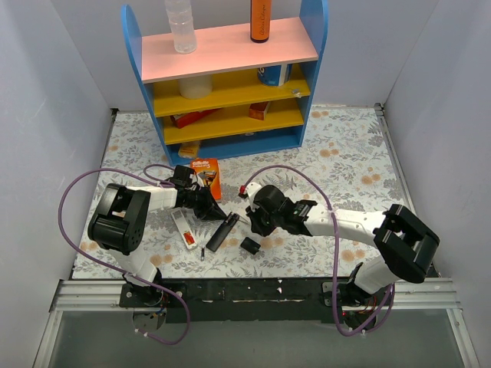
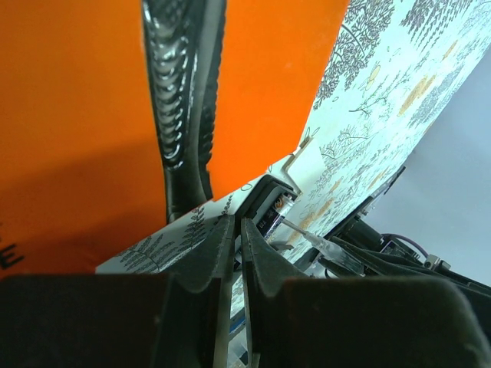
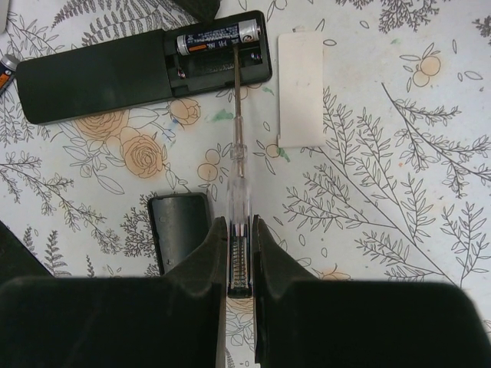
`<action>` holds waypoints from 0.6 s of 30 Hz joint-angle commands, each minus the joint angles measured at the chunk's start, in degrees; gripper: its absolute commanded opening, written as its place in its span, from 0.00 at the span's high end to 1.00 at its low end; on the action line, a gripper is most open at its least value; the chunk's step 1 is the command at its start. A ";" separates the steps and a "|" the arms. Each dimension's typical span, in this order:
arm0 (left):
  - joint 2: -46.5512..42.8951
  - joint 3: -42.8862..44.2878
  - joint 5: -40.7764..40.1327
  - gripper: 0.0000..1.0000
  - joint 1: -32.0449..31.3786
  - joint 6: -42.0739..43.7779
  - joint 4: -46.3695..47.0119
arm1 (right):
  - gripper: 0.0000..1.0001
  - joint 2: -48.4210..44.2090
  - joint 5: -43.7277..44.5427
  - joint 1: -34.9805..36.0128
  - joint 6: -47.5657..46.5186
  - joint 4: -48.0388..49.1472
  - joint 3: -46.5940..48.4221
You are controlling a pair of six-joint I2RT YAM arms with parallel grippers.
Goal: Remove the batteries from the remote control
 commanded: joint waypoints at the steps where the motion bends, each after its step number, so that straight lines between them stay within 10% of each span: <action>1: 1.48 -2.47 -5.97 0.94 -0.83 2.15 -4.88 | 0.99 -0.02 1.89 -0.61 1.75 -0.63 -3.47; 18: 1.47 -2.29 -5.45 0.91 -0.83 1.54 -4.79 | 0.99 2.88 -3.47 -0.87 0.87 0.52 -1.54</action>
